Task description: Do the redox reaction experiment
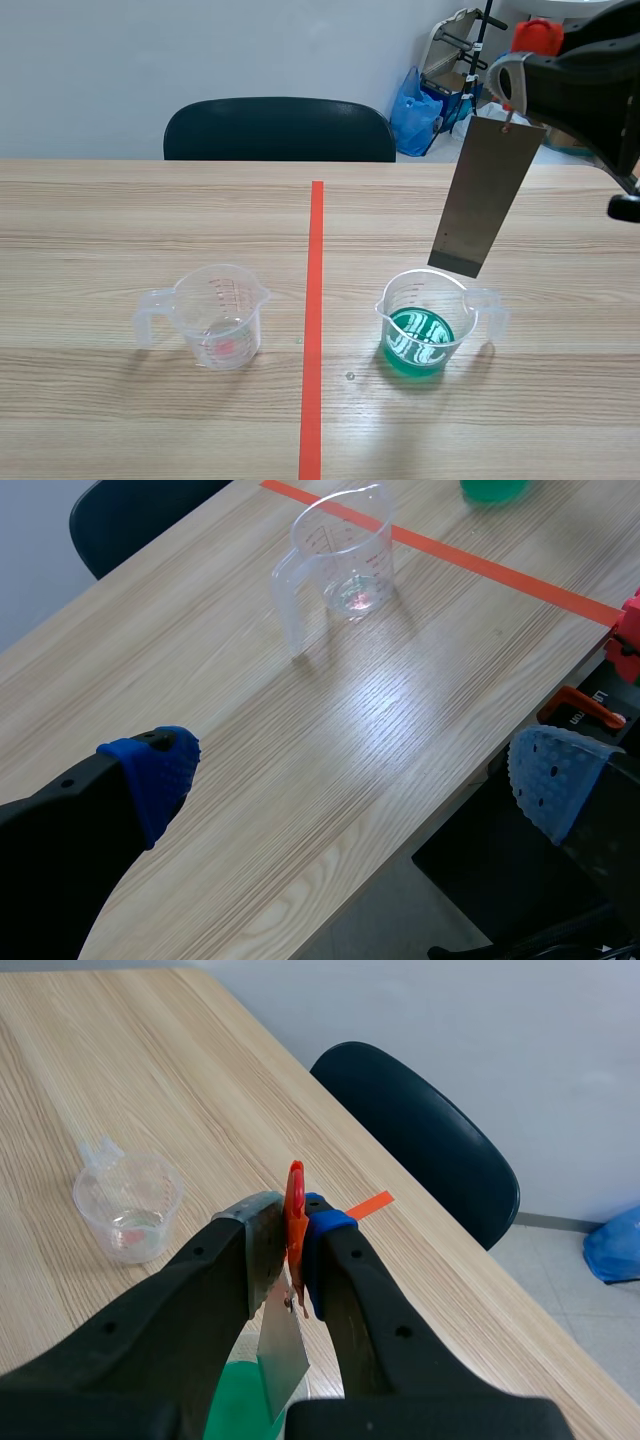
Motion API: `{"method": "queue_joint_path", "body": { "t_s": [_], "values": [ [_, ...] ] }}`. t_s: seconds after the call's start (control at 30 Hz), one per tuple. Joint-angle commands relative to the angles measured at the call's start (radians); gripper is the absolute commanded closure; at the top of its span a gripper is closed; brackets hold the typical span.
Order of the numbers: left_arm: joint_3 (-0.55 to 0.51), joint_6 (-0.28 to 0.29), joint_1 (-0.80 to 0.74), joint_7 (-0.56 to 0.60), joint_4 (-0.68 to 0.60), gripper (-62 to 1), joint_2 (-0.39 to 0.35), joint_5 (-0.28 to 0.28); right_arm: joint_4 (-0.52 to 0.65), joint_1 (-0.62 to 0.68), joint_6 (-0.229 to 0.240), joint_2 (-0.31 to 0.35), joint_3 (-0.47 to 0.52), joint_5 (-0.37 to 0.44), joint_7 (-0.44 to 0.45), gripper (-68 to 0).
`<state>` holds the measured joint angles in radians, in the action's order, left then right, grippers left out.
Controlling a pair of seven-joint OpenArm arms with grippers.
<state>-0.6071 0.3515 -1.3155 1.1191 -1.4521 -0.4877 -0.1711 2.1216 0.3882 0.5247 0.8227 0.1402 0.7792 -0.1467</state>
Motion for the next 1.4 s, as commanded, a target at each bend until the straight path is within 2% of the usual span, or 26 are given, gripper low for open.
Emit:
{"method": "queue_joint_path", "body": {
  "t_s": [0.0,0.37,0.5,0.97,1.37],
  "values": [
    [0.000,0.002,-0.001,0.018,-0.007,-62.3,0.008,0.011,0.011,-0.014,-0.003,0.005,0.003,0.014,0.015,-0.6],
    [0.000,0.002,-0.001,0.018,-0.007,-62.3,0.008,0.011,0.007,-0.014,0.000,-0.003,-0.023,0.006,0.016,-0.6],
    [0.000,0.002,-0.001,0.018,-0.007,-62.3,0.008,0.015,-0.025,-0.026,0.000,-0.003,-0.061,-0.040,0.059,-0.6],
    [0.000,0.002,-0.001,0.018,-0.007,-62.3,0.008,0.022,-0.162,-0.103,0.000,-0.005,-0.201,-0.103,0.180,-0.7],
    [0.000,0.002,-0.001,0.018,-0.007,-62.3,0.008,0.022,-0.268,-0.129,0.014,-0.119,-0.255,-0.250,0.240,-0.6]
  ]
}}
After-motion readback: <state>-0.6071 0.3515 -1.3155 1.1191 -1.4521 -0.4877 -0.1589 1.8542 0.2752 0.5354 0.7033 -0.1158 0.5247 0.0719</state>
